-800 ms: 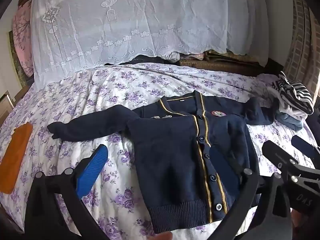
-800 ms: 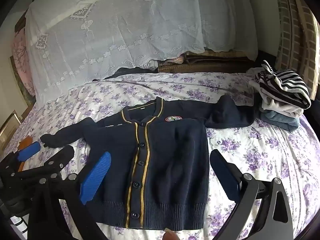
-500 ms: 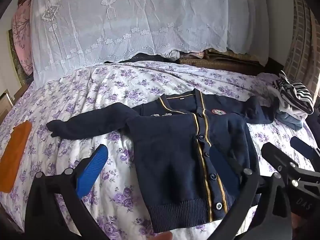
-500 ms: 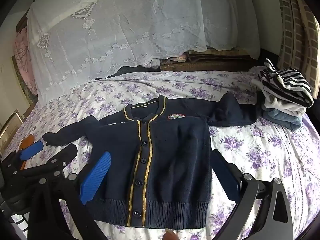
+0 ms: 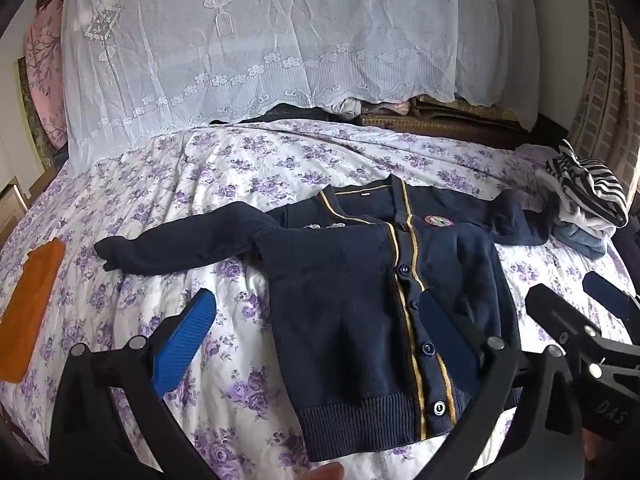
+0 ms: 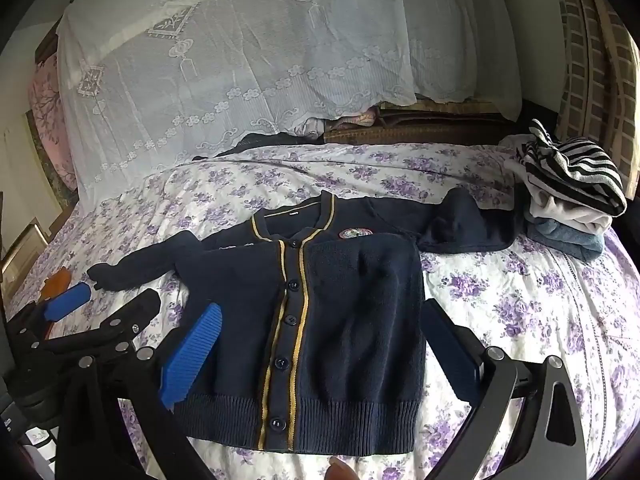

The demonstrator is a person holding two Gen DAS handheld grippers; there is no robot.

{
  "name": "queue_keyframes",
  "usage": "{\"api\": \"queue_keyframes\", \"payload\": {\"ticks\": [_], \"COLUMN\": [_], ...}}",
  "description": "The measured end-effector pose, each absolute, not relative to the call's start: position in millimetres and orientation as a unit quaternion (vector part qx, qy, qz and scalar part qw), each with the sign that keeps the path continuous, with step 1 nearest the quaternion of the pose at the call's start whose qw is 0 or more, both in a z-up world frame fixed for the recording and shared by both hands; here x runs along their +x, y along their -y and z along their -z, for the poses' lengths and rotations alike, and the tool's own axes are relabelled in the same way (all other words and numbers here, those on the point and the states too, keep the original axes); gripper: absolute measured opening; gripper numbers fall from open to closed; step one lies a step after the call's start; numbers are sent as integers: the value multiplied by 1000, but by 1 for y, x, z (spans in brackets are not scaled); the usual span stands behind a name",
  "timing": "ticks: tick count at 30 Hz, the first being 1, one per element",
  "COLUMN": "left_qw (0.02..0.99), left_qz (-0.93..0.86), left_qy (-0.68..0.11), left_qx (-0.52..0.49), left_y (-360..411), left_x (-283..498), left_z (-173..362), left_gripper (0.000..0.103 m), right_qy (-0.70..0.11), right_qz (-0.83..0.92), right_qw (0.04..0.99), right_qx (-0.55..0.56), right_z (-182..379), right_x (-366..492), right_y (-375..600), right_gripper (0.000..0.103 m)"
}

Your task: Fold small clothes

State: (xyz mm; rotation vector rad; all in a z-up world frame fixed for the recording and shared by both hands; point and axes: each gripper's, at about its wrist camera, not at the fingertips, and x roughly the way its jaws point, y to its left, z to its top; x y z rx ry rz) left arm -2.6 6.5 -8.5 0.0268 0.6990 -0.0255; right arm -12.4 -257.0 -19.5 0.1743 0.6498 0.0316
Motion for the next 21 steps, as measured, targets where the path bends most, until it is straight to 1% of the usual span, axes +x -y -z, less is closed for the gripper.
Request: {"api": "queue_keyframes", "payload": {"ticks": [21], "left_qw": [938], "left_qz": [12], "left_qy": [-345], "left_qx": [15], "left_y": [-12], "left_x": [-10], "left_z": [11], "left_gripper": [99], "right_qy": [-318], "right_qz": [-16], "right_qw": [944], "right_qx": [85], "right_z": [18], "right_x": [-15], "right_y": [254], "right_gripper": [100]}}
